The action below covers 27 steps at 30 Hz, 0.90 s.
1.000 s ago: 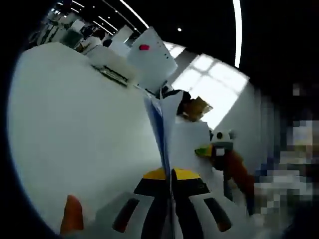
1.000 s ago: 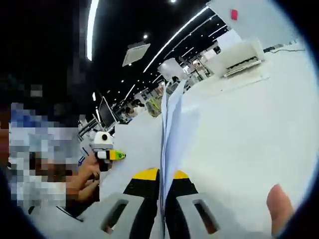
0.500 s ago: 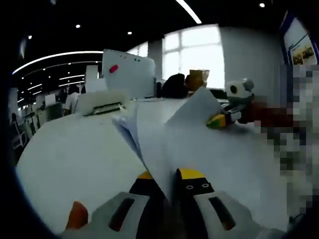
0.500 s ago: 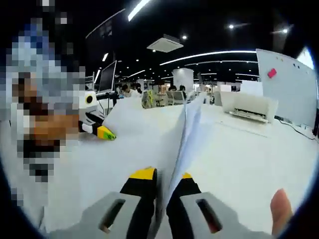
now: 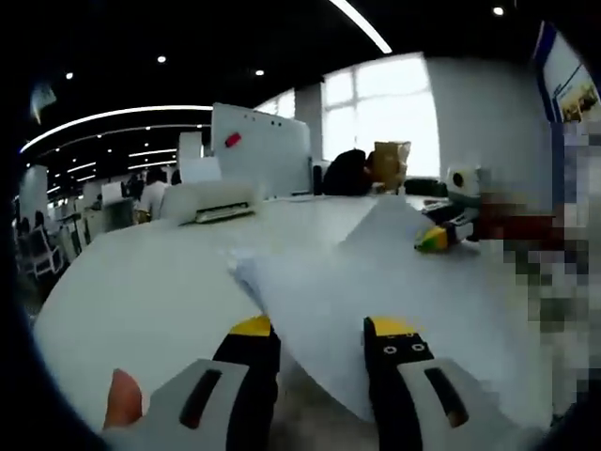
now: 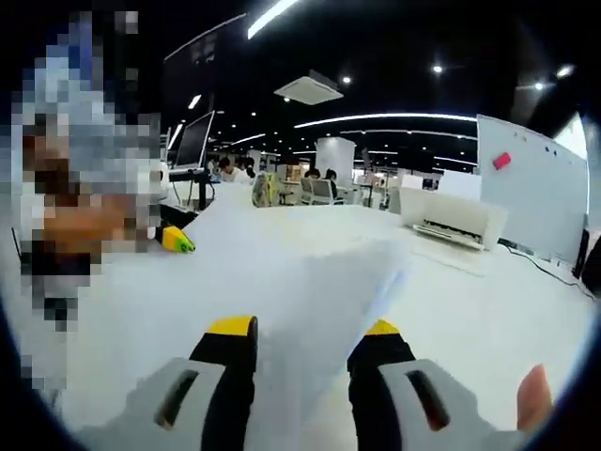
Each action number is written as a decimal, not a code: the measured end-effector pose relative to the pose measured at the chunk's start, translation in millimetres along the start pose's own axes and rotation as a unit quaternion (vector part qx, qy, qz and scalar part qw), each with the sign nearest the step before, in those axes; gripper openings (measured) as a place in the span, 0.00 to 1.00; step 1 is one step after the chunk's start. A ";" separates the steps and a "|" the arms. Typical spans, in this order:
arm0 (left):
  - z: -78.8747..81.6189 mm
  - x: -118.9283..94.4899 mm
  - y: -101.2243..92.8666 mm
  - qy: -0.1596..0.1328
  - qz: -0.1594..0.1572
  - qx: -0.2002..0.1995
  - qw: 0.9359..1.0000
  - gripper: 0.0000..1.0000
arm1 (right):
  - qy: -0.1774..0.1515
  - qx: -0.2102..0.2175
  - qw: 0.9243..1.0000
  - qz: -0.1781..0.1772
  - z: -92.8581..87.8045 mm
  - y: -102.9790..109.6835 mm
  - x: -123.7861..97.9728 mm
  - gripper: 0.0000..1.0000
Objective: Organize the stack of printing papers by aligning and flattening the scattered papers on the table
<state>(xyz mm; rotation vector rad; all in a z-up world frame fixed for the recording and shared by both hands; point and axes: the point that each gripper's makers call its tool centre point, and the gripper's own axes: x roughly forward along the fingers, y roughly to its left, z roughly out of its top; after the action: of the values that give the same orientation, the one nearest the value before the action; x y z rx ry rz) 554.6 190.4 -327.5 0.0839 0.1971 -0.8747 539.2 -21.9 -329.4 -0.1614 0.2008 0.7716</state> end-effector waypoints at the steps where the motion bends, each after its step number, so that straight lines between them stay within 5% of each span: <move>1: 2.5 -0.9 2.8 -0.006 0.006 -0.002 1.000 0.47 | -0.001 0.006 1.000 -0.015 0.6 -8.7 -2.0 0.40; 6: 11.4 -7.9 16.7 -0.024 0.032 0.004 0.999 0.55 | -0.014 0.001 0.999 -0.048 6.6 -29.5 -12.8 0.51; 12: 16.5 -23.1 17.9 -0.026 0.027 -0.007 0.999 0.56 | -0.014 -0.040 0.997 -0.064 16.4 -45.9 -34.1 0.48; 16: 12.2 -46.3 5.0 0.011 0.016 0.010 1.000 0.68 | -0.019 -0.039 0.996 -0.076 31.6 -55.0 -66.2 0.55; 23: -4.7 -100.2 -10.9 0.102 0.042 0.018 0.994 0.75 | -0.020 -0.073 0.994 -0.084 46.6 -30.6 -109.3 0.71; 27: 2.3 -115.3 -31.9 0.102 0.024 0.001 0.994 0.92 | 0.004 -0.066 0.997 -0.046 41.3 6.1 -114.8 0.84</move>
<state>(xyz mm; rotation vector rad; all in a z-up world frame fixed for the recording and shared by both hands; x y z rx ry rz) 458.4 256.6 -301.3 0.1802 0.3836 -0.8180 459.6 -86.1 -262.5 -0.2971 0.1484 0.6936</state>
